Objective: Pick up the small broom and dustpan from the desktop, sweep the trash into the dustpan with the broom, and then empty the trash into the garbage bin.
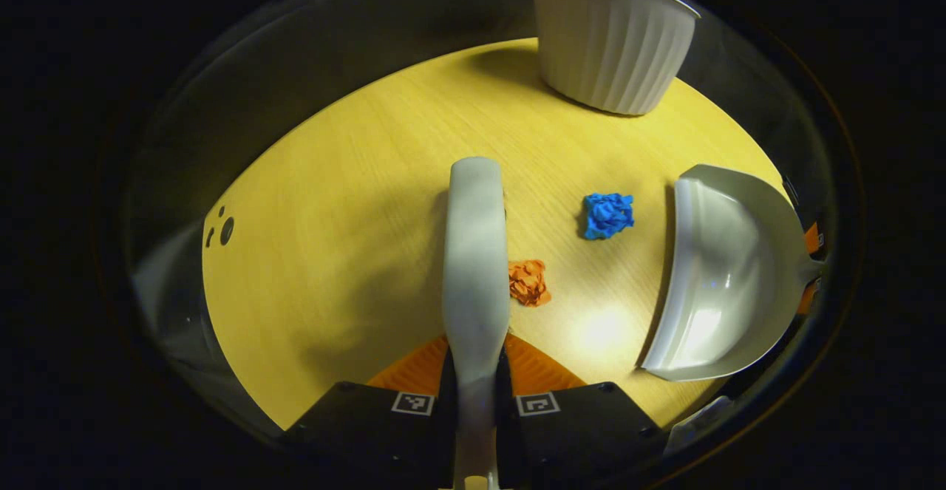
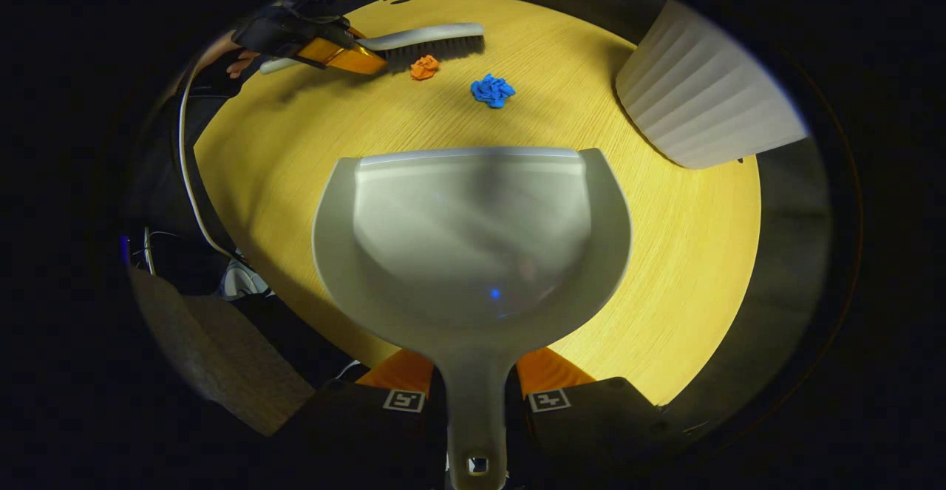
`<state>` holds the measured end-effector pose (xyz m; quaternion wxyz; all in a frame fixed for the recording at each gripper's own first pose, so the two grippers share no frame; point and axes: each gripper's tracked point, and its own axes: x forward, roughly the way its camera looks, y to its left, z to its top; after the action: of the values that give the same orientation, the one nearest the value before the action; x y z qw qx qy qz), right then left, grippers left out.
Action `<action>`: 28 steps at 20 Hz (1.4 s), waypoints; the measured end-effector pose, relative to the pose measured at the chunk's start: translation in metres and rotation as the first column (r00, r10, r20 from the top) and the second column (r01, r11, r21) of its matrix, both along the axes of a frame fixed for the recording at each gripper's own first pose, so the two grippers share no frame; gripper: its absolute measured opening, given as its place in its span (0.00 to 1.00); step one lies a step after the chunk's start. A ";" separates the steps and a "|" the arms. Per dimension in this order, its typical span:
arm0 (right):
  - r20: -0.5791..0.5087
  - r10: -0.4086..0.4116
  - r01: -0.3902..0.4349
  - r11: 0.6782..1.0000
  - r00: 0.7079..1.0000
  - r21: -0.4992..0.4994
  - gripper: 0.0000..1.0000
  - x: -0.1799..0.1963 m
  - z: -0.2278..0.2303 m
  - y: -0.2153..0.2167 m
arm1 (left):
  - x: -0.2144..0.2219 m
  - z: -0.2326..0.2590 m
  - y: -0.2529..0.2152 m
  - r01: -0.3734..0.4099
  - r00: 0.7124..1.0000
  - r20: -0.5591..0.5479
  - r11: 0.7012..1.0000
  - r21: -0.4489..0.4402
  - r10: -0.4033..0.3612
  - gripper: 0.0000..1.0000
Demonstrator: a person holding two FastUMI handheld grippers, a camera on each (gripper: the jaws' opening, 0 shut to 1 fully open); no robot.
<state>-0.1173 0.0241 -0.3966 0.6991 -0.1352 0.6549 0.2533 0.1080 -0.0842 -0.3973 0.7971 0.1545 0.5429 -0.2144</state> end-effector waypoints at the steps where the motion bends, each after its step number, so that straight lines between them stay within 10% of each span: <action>1: -0.001 0.002 -0.002 1.000 1.000 0.002 0.36 0.000 -0.001 -0.001 | -0.003 0.001 -0.007 0.020 1.000 -0.006 1.000 -0.010 -0.020 0.26; 14: 0.017 0.033 -0.034 0.999 0.999 0.043 0.36 -0.005 -0.019 -0.015 | -0.074 0.026 -0.102 0.164 0.964 -0.162 0.952 -0.260 -0.210 0.26; 20: 0.060 0.020 -0.024 0.997 0.998 0.068 0.36 -0.009 -0.030 -0.016 | -0.097 0.062 -0.112 0.021 0.954 -0.266 0.919 -0.393 -0.135 0.26; 28: 0.120 -0.032 0.020 0.995 0.992 0.101 0.36 -0.009 -0.038 -0.010 | -0.088 0.071 -0.075 -0.022 0.983 -0.182 0.954 -0.298 -0.034 0.26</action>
<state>-0.1267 0.0139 -0.4343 0.7469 -0.1066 0.5992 0.2678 0.0201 -0.1587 -0.3258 0.7566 0.0133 0.5756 -0.3100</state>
